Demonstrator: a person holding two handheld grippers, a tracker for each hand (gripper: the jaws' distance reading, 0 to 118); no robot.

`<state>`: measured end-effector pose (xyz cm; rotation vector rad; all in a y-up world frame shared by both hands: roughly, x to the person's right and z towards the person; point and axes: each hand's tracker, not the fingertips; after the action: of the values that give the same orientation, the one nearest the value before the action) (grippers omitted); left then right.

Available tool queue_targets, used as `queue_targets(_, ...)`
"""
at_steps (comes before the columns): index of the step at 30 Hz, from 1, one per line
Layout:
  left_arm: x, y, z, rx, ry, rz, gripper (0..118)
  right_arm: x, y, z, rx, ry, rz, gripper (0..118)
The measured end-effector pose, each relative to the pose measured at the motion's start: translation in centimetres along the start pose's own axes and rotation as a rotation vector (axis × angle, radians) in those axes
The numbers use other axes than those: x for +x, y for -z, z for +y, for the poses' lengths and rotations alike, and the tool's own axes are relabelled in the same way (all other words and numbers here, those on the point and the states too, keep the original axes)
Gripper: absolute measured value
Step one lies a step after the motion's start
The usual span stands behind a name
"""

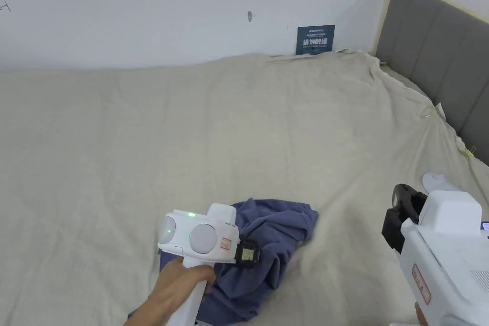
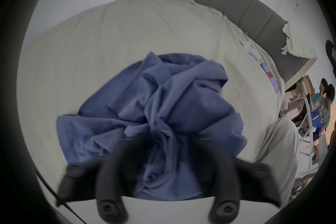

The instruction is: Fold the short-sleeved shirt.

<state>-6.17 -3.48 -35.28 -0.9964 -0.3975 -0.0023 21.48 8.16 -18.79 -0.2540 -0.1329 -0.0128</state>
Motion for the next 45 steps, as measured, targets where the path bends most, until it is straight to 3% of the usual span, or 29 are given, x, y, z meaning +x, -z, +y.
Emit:
queue_targets(1,0.0,-0.9,0.1,0.035,-0.010,0.009,109,-0.1,-0.1,0.1,0.002,-0.001,0.003,0)
queue_targets(2,-0.2,-2.4,0.2,0.100,-0.013,0.007,118,-0.1,-0.1,0.3,0.006,-0.002,0.007,0)
queue_targets(9,-1.2,-12.6,1.5,0.450,-0.010,0.076,118,-0.8,-0.6,1.6,0.051,-0.004,0.023,0)
queue_targets(19,-3.3,-20.6,-0.9,0.831,0.018,0.354,114,-2.1,-1.2,2.7,0.105,-0.011,0.052,0)
queue_targets(21,-3.7,-20.9,-2.1,0.881,0.041,0.407,100,-2.4,-1.2,2.8,0.112,-0.015,0.057,0)
queue_targets(24,-4.1,-20.9,-3.7,0.926,0.089,0.480,63,-2.7,-1.2,2.9,0.119,-0.023,0.065,0)
queue_targets(26,-4.4,-20.6,-4.5,0.930,0.088,0.502,58,-2.9,-1.3,2.9,0.122,-0.026,0.069,0)
queue_targets(29,-5.0,-20.4,-5.6,0.953,0.053,0.514,14,-3.1,-1.3,2.9,0.124,-0.026,0.075,0)
queue_targets(31,-5.4,-20.2,-6.0,0.952,0.029,0.513,0,-3.2,-1.3,2.9,0.124,-0.027,0.079,0)
queue_targets(45,-7.0,-19.7,-5.8,0.845,-0.028,0.487,0,-3.6,-1.0,2.8,0.115,-0.027,0.088,0)
